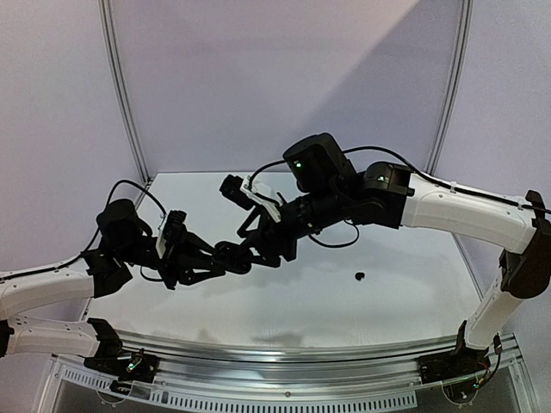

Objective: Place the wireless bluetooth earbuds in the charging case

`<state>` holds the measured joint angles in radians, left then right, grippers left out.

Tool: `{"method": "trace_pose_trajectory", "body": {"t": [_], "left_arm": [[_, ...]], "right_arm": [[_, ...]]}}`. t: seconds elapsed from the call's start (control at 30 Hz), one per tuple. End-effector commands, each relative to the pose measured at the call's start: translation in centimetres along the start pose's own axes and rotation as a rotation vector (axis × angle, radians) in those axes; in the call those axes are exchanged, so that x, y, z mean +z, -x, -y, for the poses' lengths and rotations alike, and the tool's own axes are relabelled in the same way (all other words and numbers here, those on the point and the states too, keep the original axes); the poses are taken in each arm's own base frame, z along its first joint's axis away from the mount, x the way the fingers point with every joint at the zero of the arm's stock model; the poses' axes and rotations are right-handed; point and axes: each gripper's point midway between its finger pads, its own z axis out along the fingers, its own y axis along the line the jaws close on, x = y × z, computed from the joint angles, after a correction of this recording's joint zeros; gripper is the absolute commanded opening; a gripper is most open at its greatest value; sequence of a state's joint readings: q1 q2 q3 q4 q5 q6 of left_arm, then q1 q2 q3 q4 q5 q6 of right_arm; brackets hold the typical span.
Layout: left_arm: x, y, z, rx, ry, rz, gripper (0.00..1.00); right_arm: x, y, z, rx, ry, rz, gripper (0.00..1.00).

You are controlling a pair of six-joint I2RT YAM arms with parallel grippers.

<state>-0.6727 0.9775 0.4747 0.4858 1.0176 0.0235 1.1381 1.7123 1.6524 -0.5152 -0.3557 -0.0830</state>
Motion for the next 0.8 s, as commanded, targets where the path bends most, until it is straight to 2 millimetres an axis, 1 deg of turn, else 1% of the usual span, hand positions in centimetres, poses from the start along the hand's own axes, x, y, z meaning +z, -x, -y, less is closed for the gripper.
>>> {"method": "trace_pose_trajectory", "body": {"t": [0.0, 0.17, 0.3, 0.37, 0.4, 0.43, 0.5, 0.53, 0.57, 0.6, 0.67, 0.73, 0.77], "left_arm": [[-0.1, -0.7, 0.1, -0.115, -0.02, -0.002, 0.0], [-0.1, -1.0, 0.1, -0.148, -0.015, 0.0, 0.0], [-0.2, -1.1, 0.0, -0.155, -0.006, -0.003, 0.0], [-0.2, -1.1, 0.0, -0.155, -0.002, -0.003, 0.0], [-0.2, -1.2, -0.1, -0.156, 0.0, -0.004, 0.0], [-0.3, -1.2, -0.1, -0.158, 0.003, -0.004, 0.0], [-0.3, -1.2, -0.2, -0.156, 0.012, -0.004, 0.0], [-0.3, -1.2, -0.3, -0.154, 0.016, -0.003, 0.0], [-0.3, -1.3, -0.3, -0.152, 0.018, -0.003, 0.0], [-0.3, -1.2, -0.3, -0.149, 0.018, -0.002, 0.0], [-0.4, -1.2, -0.3, -0.14, 0.022, 0.0, 0.0], [-0.4, -1.2, -0.3, -0.133, 0.027, 0.001, 0.0], [-0.4, -1.2, -0.3, -0.129, 0.028, 0.001, 0.0]], "right_arm": [[0.0, 1.1, -0.7, 0.016, 0.058, 0.036, 0.62], [-0.5, 1.7, -1.0, 0.02, 0.073, 0.058, 0.65], [-1.0, 2.2, -0.8, 0.019, 0.064, 0.075, 0.66], [-1.8, 2.9, 0.2, 0.035, 0.018, 0.098, 0.66], [-2.4, 3.3, 1.2, 0.047, -0.024, 0.114, 0.66], [-3.6, 3.8, 2.6, 0.089, -0.086, 0.136, 0.66], [-5.9, 3.8, 6.1, 0.221, -0.209, 0.161, 0.65], [-7.1, 3.0, 8.1, 0.305, -0.269, 0.159, 0.64], [-8.6, 2.1, 10.1, 0.408, -0.337, 0.163, 0.61], [-9.7, 0.4, 12.2, 0.485, -0.417, 0.138, 0.58], [-12.0, -3.6, 15.6, 0.641, -0.559, 0.073, 0.52], [-14.0, -8.4, 18.3, 0.79, -0.697, -0.024, 0.48], [-14.8, -10.8, 19.0, 0.838, -0.769, -0.089, 0.46]]}}
